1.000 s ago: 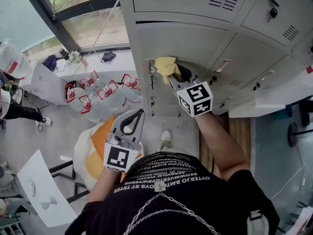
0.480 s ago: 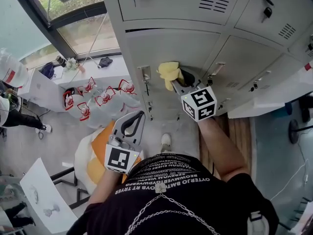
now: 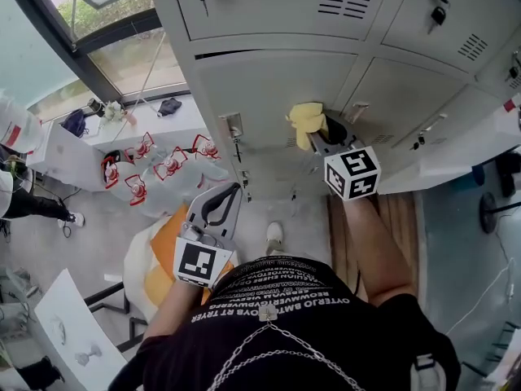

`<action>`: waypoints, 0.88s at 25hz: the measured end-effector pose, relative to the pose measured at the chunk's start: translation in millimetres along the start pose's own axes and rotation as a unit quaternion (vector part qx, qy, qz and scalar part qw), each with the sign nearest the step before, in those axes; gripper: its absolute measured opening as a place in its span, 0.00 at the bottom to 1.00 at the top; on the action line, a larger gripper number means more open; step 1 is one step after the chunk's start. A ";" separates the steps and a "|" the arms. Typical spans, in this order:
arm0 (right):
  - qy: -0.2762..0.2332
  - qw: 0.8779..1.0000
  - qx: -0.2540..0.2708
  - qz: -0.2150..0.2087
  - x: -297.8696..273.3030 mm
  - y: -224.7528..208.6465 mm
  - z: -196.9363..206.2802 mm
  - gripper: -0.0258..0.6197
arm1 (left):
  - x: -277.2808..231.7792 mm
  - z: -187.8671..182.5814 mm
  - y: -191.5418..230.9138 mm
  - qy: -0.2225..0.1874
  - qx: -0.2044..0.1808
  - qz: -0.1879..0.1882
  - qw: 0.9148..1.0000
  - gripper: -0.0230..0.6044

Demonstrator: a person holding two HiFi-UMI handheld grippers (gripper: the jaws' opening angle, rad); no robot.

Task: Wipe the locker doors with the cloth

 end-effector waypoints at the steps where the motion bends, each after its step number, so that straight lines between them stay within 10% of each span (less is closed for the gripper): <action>1: 0.003 1.000 -0.001 0.006 2.9 -5.0 1.6 0.21 | 0.1 -0.3 0.3 -0.003 -0.001 0.000 1.000 0.05; 11: -0.006 0.998 -0.034 0.052 29.1 -28.3 7.1 0.20 | 5.5 3.7 7.8 0.004 0.008 -0.011 1.000 0.05; 22: 0.001 0.995 0.029 -0.098 -22.9 82.2 -3.9 0.21 | 15.0 4.5 20.1 -0.008 0.018 -0.043 0.999 0.05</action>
Point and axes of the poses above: the fingertips, and each gripper's own axes: x backward along the fingers, y to its left, z out of its underside, the point moved 6 cm from there along x, backward along the fingers, and after that the axes turned 3 degrees about y, right-handed, at the moved point
